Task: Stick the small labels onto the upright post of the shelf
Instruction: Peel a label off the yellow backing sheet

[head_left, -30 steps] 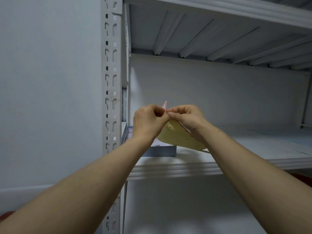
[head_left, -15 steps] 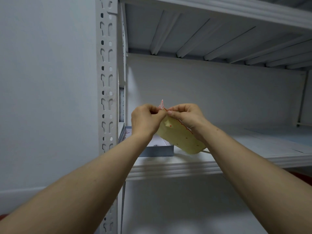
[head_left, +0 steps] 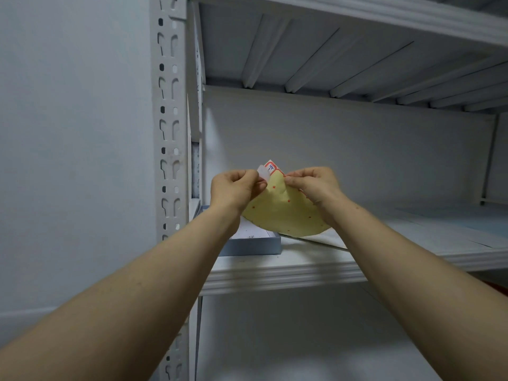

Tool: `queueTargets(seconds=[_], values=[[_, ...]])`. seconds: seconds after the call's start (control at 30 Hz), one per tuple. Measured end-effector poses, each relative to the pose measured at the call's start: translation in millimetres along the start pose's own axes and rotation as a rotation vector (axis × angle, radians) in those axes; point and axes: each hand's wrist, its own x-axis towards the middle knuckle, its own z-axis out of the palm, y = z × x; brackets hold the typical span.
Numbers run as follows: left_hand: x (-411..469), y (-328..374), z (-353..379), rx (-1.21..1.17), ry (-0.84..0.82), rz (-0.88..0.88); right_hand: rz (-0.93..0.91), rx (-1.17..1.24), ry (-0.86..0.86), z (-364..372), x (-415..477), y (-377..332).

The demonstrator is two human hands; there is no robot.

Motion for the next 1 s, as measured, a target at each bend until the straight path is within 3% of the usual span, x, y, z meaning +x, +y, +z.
queueTargets(seconds=[0.13, 0.33, 0.4, 0.5, 0.63, 0.7, 0.8, 0.87, 1.0], values=[[-2, 3, 1, -0.038, -0.011, -0.004, -0.082, -0.084, 0.133, -5, 6, 2], [0, -1, 1, -0.006, 0.024, 0.025, -0.516, -0.362, 0.363, -23, 16, 3], [1, -4, 1, 0.007, 0.03, 0.028, -0.58, -0.533, 0.363, -25, 19, 16], [1, -9, 1, 0.03, 0.035, 0.032, -0.463, -0.769, 0.205, -28, 22, 44], [1, -15, 1, 0.091, 0.027, 0.062, -0.123, -0.884, -0.024, -30, 19, 78], [1, -17, 0, 0.178, 0.021, 0.111, -0.073, -0.765, 0.005, -26, 17, 78], [-2, -19, 0, 0.375, 0.016, 0.266, -0.013, -0.304, 0.022, -14, 9, 51], [-4, -21, -2, 0.523, -0.023, 0.429, 0.132, -0.087, -0.072, -11, 2, 29], [-4, -29, -9, 0.721, -0.146, 0.749, 0.324, 0.014, -0.313, -12, -3, 13]])
